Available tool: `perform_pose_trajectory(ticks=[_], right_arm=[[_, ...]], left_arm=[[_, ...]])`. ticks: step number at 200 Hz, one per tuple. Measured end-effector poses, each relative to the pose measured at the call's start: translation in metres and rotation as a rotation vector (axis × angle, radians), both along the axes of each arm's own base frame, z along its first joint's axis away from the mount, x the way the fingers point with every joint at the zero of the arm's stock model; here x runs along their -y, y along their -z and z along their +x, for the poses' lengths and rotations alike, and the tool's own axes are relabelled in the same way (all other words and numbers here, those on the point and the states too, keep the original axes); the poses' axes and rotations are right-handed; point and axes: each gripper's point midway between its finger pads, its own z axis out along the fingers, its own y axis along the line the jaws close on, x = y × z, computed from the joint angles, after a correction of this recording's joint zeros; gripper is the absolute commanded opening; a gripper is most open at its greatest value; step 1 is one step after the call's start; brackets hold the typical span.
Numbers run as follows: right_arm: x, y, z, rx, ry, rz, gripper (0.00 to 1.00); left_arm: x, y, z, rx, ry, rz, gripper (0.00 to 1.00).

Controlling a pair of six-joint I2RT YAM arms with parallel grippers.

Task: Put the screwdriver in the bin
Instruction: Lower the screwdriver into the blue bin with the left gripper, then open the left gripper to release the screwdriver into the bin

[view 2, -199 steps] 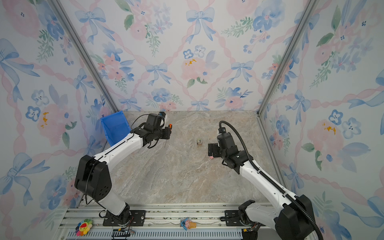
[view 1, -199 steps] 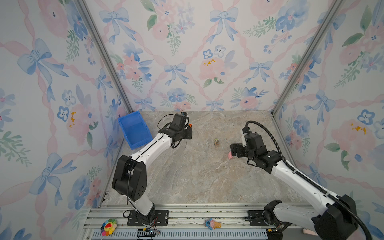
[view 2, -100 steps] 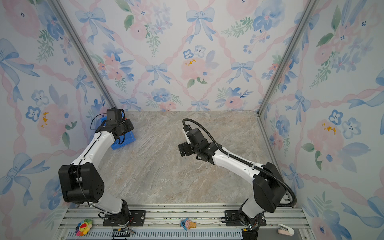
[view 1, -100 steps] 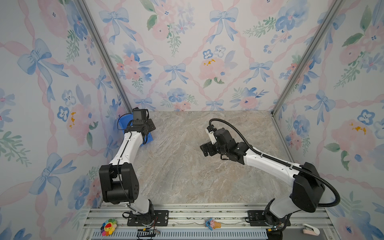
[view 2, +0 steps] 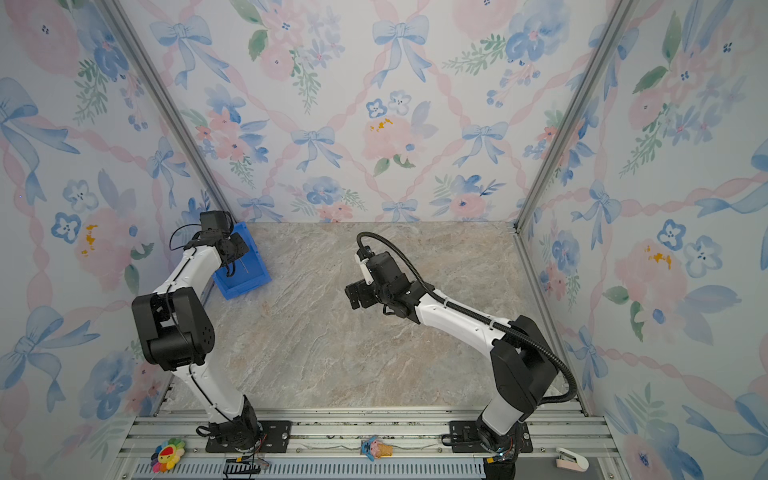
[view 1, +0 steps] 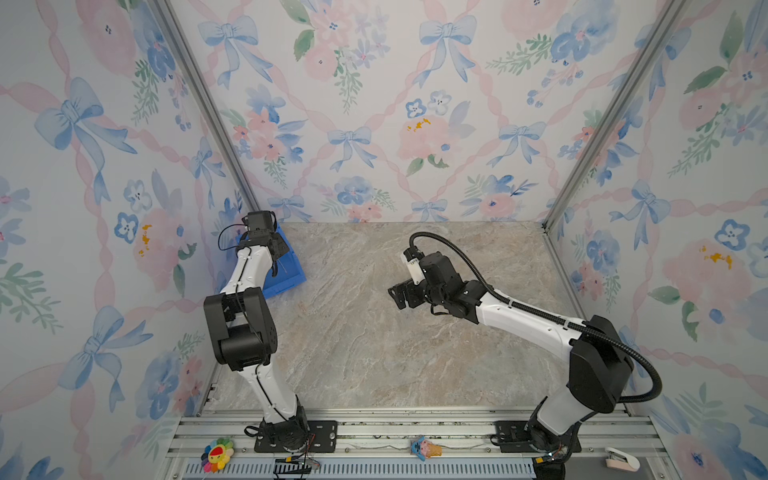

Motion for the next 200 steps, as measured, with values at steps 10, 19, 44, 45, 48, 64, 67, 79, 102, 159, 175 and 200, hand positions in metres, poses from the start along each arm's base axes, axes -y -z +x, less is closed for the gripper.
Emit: perform_pose_trajectory(ticks=[10,19,44,45,48,64,67,79,102,159,175,200], right_arm=[[0.0,-0.001,0.003,0.002,0.003,0.01,0.97],[-0.002,0.0,0.004,-0.001,0.001,0.015,0.97],[-0.003,0.008,0.009,-0.016,0.005,0.015,0.97],[-0.003,0.008,0.009,-0.017,0.005,0.014,0.97],[-0.003,0.009,0.009,-0.019,0.003,0.014,0.97],[-0.004,0.012,0.011,-0.026,0.004,0.014,0.97],[-0.005,0.013,0.011,-0.027,0.003,0.014,0.97],[-0.006,0.014,0.011,-0.03,0.001,0.016,0.97],[-0.009,0.01,0.013,-0.026,-0.004,0.026,0.97],[-0.01,0.006,0.014,-0.019,-0.003,0.033,0.97],[-0.01,0.006,0.014,-0.019,-0.002,0.033,0.97],[-0.01,0.006,0.014,-0.019,-0.002,0.033,0.97]], left_arm=[[-0.002,0.008,0.006,-0.013,-0.003,0.001,0.0],[-0.004,0.014,0.011,-0.021,-0.006,0.002,0.0],[-0.009,0.028,0.024,-0.037,-0.013,0.006,0.0],[-0.01,0.029,0.025,-0.038,-0.013,0.006,0.0],[-0.01,0.03,0.026,-0.039,-0.013,0.006,0.0],[-0.011,0.038,0.032,-0.047,-0.013,0.004,0.0],[-0.011,0.04,0.033,-0.048,-0.013,0.004,0.0],[-0.012,0.046,0.037,-0.054,-0.014,0.006,0.0],[-0.012,0.054,0.044,-0.061,-0.008,0.007,0.0],[0.0,0.071,0.051,-0.085,0.02,0.007,0.08],[-0.001,0.071,0.052,-0.082,0.02,0.008,0.11],[-0.001,0.07,0.053,-0.075,0.02,0.008,0.15]])
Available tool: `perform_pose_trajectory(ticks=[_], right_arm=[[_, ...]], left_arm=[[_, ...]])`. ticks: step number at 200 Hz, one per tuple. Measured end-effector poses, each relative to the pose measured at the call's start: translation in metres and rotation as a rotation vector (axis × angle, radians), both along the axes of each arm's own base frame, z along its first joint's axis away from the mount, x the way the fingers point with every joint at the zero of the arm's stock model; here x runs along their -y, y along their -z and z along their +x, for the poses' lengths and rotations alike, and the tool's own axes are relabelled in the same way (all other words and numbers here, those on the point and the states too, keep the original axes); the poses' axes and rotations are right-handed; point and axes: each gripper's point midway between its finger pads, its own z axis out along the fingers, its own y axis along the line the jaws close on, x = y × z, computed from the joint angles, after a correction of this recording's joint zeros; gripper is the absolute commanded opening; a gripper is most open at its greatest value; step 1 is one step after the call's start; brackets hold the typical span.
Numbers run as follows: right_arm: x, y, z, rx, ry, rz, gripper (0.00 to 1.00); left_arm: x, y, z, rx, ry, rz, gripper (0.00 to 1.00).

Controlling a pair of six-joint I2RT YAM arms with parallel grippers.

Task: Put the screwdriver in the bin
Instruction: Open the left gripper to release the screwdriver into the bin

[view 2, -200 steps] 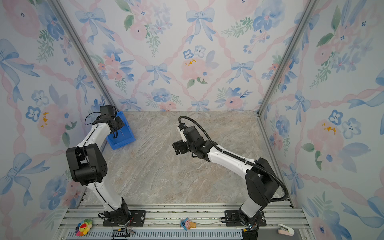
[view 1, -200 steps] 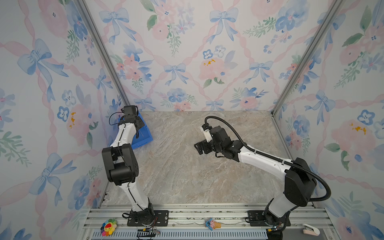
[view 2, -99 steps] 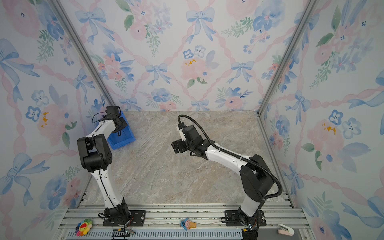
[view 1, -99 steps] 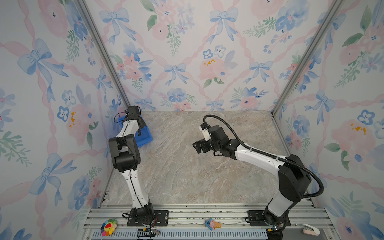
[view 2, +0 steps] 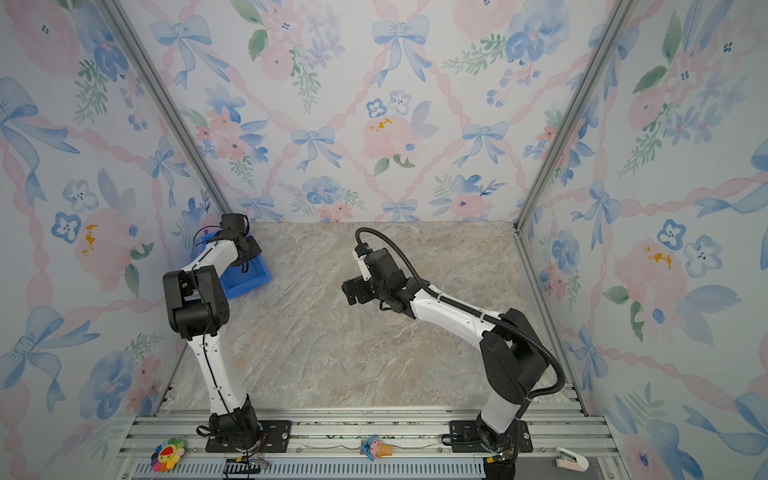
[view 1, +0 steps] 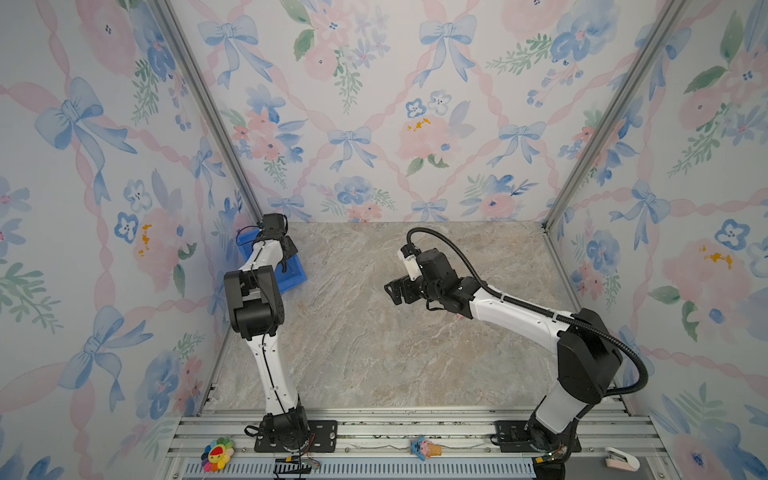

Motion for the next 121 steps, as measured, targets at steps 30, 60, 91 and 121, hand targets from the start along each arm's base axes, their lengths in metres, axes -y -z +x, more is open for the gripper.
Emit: perform_pose_trajectory(ticks=[30,60,91,121], right_arm=[[0.001,-0.001,0.001,0.001,0.004,0.0,0.97],[0.008,-0.011,0.005,0.022,0.02,0.008,0.97],[0.017,-0.035,0.006,0.068,0.034,0.032,0.97],[0.032,-0.058,0.007,0.116,0.06,0.043,0.97]], left_arm=[[0.0,-0.001,0.001,0.004,0.001,0.001,0.24],[0.001,-0.001,0.002,0.005,0.014,0.003,0.32],[0.001,-0.003,0.002,0.009,0.019,0.003,0.36],[0.005,-0.014,0.002,0.023,0.032,0.012,0.37]])
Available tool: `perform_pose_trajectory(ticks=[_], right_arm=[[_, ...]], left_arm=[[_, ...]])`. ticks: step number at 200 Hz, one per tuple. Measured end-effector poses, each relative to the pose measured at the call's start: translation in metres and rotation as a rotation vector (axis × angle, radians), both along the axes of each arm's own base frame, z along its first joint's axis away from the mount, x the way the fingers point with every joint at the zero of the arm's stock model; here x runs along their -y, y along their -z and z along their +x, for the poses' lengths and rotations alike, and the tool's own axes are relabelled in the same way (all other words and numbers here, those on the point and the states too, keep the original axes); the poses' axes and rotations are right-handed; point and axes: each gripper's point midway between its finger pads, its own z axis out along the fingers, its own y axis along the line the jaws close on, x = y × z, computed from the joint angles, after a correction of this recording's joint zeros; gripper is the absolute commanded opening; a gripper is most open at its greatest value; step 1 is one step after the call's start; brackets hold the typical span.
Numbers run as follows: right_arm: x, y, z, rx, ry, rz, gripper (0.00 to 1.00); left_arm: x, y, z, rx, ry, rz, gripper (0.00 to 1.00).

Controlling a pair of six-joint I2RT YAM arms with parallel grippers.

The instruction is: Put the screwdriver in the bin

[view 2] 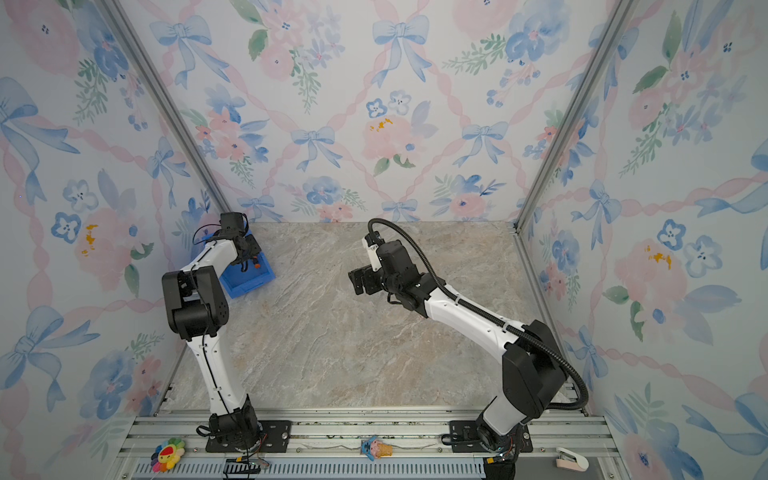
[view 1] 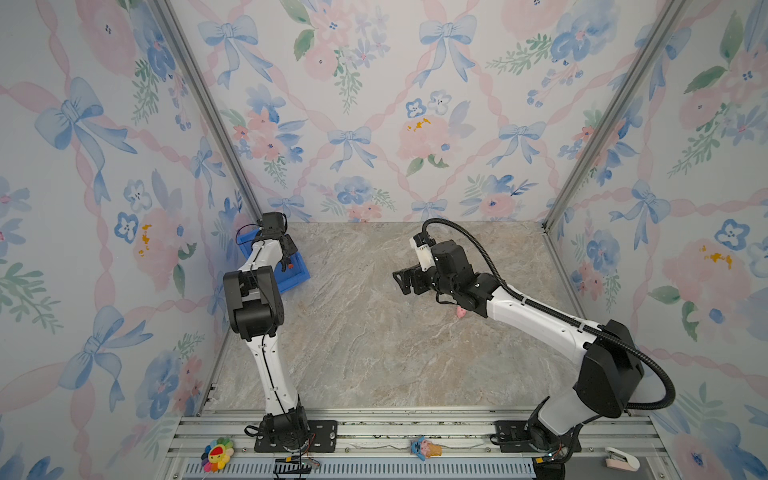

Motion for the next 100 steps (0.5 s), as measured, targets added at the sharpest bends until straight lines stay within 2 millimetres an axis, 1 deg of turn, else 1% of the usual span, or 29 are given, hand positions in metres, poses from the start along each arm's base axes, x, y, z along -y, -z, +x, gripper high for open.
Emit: perform_pose_trajectory(ticks=[16,28,42,54,72,90,95,100], right_arm=[[0.015,-0.007,-0.001,0.019,0.03,-0.01,0.97],[0.031,-0.009,-0.002,0.03,0.067,-0.029,0.97],[0.055,-0.013,-0.002,0.043,0.126,-0.047,0.97],[0.081,-0.016,-0.001,0.055,0.193,-0.059,0.97],[0.133,-0.019,0.003,0.068,0.324,-0.075,0.97],[0.182,-0.016,0.001,0.066,0.453,-0.076,0.97],[0.195,-0.013,0.0,0.063,0.489,-0.079,0.97],[0.206,-0.009,-0.002,0.058,0.522,-0.082,0.97]], left_arm=[[0.007,-0.013,-0.005,0.013,0.016,0.008,0.41],[0.016,-0.026,-0.012,0.024,0.035,0.018,0.47],[0.029,-0.045,-0.024,0.042,0.065,0.038,0.56],[0.042,-0.063,-0.037,0.062,0.098,0.053,0.64],[0.066,-0.085,-0.061,0.096,0.159,0.077,0.8],[0.088,-0.094,-0.089,0.113,0.209,0.084,0.94],[0.094,-0.094,-0.097,0.116,0.226,0.084,0.97],[0.101,-0.094,-0.105,0.116,0.25,0.09,0.97]])
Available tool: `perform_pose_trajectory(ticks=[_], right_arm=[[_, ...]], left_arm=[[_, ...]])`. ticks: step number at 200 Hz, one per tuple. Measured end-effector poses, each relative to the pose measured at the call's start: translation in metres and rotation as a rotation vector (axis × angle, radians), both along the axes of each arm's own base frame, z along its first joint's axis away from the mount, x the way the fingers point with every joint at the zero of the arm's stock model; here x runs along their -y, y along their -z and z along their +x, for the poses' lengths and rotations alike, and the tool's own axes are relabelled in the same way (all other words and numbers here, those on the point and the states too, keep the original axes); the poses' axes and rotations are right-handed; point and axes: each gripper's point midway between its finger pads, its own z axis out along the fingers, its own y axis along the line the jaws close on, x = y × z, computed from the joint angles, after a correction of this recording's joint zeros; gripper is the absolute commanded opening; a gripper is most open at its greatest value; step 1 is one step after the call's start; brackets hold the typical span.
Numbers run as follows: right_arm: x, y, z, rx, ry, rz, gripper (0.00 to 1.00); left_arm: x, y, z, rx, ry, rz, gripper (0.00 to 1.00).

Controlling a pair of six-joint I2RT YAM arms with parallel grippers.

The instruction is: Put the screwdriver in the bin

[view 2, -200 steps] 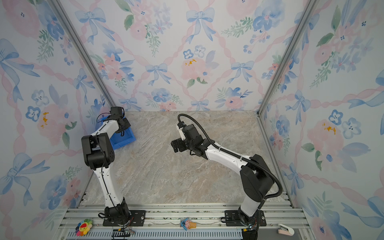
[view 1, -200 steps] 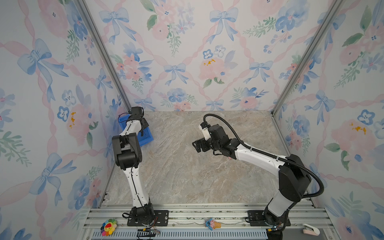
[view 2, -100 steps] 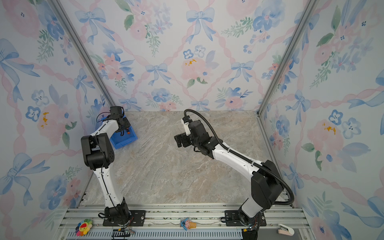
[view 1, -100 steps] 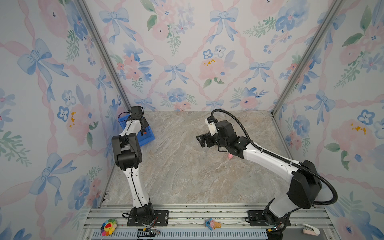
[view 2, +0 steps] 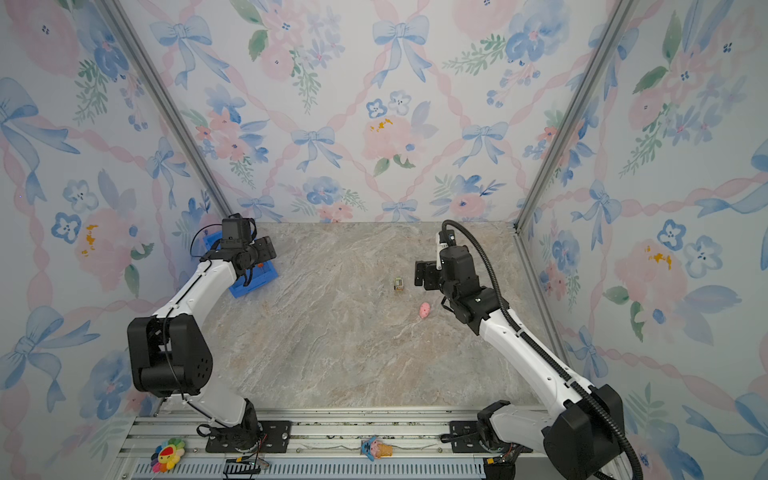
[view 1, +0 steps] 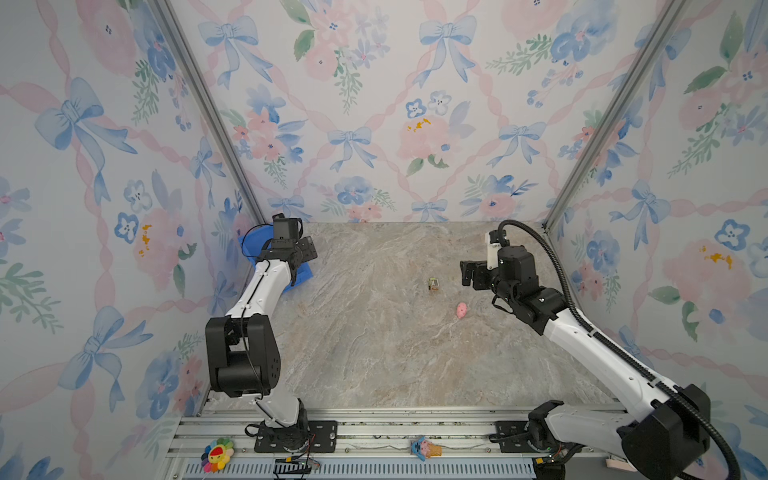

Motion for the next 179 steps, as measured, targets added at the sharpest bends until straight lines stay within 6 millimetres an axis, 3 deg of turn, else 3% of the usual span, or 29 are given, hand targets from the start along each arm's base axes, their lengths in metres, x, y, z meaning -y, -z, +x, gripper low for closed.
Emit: perform_pose_trajectory(ticks=[19,47,86,113,179], right_arm=[[0.03,0.021,-0.011,-0.036,0.088,-0.003,0.97],[0.057,0.053,-0.028,-0.099,0.178,-0.01,0.97],[0.078,0.076,-0.038,-0.145,0.263,-0.003,0.97],[0.083,0.085,-0.04,-0.153,0.288,-0.003,0.97],[0.098,0.088,-0.053,-0.005,0.313,-0.03,0.97]], left_arm=[[0.02,0.008,-0.027,-0.008,0.063,0.015,0.97],[0.046,0.024,-0.066,-0.01,0.159,0.017,0.97],[0.049,0.034,-0.1,0.052,0.183,0.017,0.97],[0.049,0.043,-0.107,0.052,0.189,0.021,0.98],[0.034,0.036,-0.102,0.106,0.109,0.069,0.98]])
